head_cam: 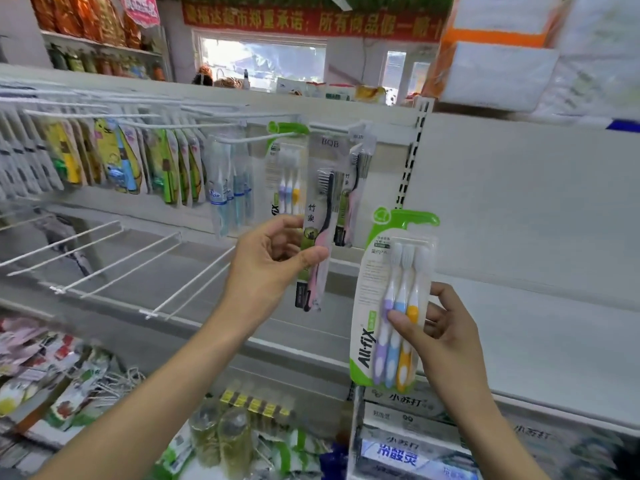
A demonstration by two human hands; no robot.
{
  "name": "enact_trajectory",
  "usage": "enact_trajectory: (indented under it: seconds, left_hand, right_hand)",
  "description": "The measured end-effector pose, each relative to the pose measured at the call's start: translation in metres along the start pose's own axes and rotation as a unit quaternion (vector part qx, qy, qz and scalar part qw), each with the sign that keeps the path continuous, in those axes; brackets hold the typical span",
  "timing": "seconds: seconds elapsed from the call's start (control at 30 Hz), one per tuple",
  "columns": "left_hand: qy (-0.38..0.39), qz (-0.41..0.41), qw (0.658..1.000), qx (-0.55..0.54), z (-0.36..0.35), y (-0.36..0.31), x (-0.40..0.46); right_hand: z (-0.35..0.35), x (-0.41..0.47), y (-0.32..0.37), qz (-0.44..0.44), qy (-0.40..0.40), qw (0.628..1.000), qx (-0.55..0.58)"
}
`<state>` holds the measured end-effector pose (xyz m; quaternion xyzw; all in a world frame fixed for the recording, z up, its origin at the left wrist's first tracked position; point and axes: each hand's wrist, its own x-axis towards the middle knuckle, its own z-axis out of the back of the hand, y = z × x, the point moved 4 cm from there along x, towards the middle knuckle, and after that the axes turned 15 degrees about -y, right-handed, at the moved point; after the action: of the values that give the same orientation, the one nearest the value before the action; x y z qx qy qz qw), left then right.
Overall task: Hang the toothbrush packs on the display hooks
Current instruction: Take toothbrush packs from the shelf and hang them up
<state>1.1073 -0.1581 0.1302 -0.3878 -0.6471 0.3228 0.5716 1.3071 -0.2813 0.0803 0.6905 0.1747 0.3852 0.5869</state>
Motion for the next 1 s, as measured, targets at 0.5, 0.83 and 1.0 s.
enact_trajectory:
  seconds: [0.5,0.83,1.0]
  left_hand:
    - [0.080,0.008,0.995,0.051,-0.061,0.046,0.062]
    - [0.073,0.039,0.995,0.056,-0.102,0.086,0.103]
    - [0.061,0.025,0.995,0.076,-0.104,0.099,0.114]
  right_hand:
    - [0.018,-0.033,0.005,-0.015,-0.098,0.995,-0.032]
    - [0.035,-0.029,0.003,-0.016,-0.109,0.992,-0.065]
    - [0.032,-0.023,0.000,-0.022,-0.100,0.993,-0.056]
